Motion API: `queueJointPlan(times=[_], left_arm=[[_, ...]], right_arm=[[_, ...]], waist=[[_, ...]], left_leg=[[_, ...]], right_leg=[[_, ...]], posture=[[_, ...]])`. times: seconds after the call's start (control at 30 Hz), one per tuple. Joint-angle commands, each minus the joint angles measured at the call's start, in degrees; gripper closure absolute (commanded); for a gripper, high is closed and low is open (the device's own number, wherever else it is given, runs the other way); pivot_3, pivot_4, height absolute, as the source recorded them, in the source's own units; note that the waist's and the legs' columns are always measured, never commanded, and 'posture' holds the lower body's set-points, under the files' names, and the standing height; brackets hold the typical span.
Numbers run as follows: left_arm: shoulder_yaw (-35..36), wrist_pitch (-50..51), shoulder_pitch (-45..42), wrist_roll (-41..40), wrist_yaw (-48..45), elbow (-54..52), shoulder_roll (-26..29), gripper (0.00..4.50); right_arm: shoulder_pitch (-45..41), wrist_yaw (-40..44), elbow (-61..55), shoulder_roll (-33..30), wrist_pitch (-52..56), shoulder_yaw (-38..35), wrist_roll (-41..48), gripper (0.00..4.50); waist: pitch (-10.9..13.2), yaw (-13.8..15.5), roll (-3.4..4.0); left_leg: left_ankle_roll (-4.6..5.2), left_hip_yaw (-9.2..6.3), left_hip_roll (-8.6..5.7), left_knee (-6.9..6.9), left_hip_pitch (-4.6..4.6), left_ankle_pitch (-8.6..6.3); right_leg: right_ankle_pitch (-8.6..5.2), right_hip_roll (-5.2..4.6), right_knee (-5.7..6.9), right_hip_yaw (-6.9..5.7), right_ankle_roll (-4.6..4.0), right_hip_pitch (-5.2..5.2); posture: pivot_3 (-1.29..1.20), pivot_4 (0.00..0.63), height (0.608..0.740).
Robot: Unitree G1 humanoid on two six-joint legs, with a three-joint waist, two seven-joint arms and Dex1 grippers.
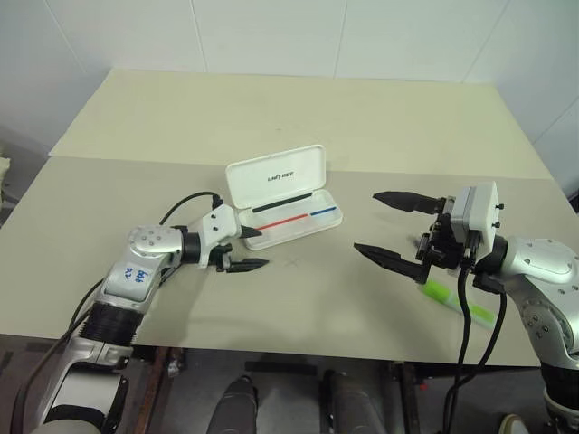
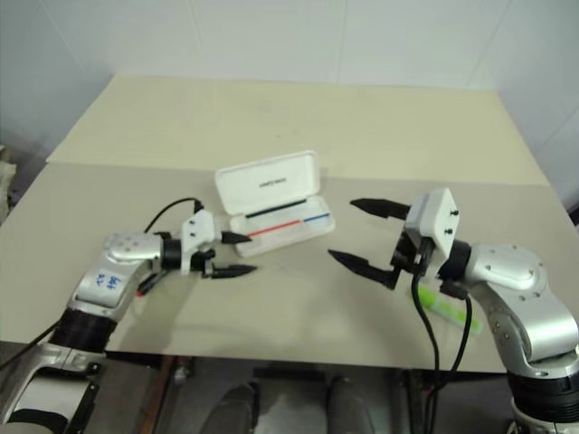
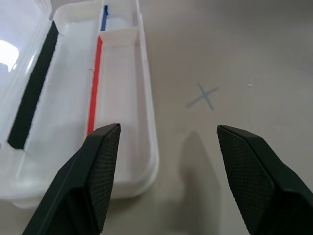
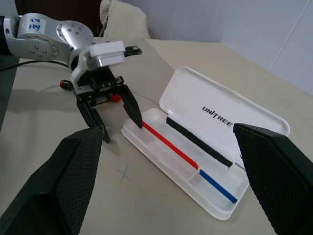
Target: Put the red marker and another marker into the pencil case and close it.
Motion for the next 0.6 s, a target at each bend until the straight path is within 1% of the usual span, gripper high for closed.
queueJointPlan(times=[0.03, 0.2, 0.23, 0.3, 0.53, 0.6], left_arm=[[-0.4, -1.1, -1.7, 1.0, 0.2, 1.2, -0.9, 1.25], [-1.3, -0.8, -3.8, 2.6, 0.2, 3.6, -1.5, 1.25], [-1.5, -0.9, -4.2, 3.0, 0.0, 4.1, -1.4, 1.61], [-2.2, -0.4, -5.0, 3.8, -1.0, 4.7, -0.9, 2.13], [-3.0, 0.1, -7.0, 5.8, -2.0, 5.4, -0.3, 4.48], [-3.4, -0.1, -7.2, 6.3, -2.4, 5.4, 0.1, 4.48]], right_arm=[[-0.4, -1.7, -3.3, 0.6, -0.7, -0.8, 0.5, 0.0], [-0.7, -3.5, -5.2, 1.0, -0.4, -1.0, 1.1, 0.0], [-1.0, -3.8, -5.3, 1.1, -0.5, -1.0, 1.0, 0.0], [-1.6, -4.2, -5.5, 1.3, -0.5, -0.8, 1.0, 0.0], [-2.6, -4.4, -5.1, 1.6, -0.6, -0.5, 0.9, 0.0], [-2.4, -4.0, -5.0, 1.3, -0.6, -0.7, 1.0, 0.0]], waist=[[0.0, -0.1, 0.0], [0.0, -0.1, 0.0], [0.0, -0.1, 0.0], [0.0, -0.1, 0.0], [0.0, -0.1, 0.0], [0.0, -0.1, 0.0]], left_leg=[[0.0, 0.0, 0.0, -0.01, 0.0, 0.0], [0.0, 0.0, 0.0, 0.0, 0.01, 0.0], [0.0, 0.0, 0.0, 0.0, 0.01, 0.0], [0.0, 0.0, 0.0, 0.01, 0.01, 0.0], [0.0, 0.0, 0.0, -0.01, 0.01, 0.0], [0.0, 0.0, 0.0, 0.0, 0.02, 0.0]], right_leg=[[0.0, 0.0, 0.0, 0.0, 0.0, 0.0], [0.0, 0.01, 0.03, -0.01, 0.0, 0.0], [0.0, 0.01, 0.03, -0.01, 0.0, 0.0], [0.0, 0.0, 0.03, 0.0, 0.01, 0.0], [0.0, 0.0, 0.03, 0.0, 0.0, 0.0], [0.0, 0.0, 0.07, 0.0, 0.01, 0.0]], posture=[[0.0, 0.15, 0.74], [0.0, 0.15, 0.74], [0.0, 0.15, 0.74], [0.0, 0.15, 0.74], [0.0, 0.15, 0.74], [0.0, 0.15, 0.74]])
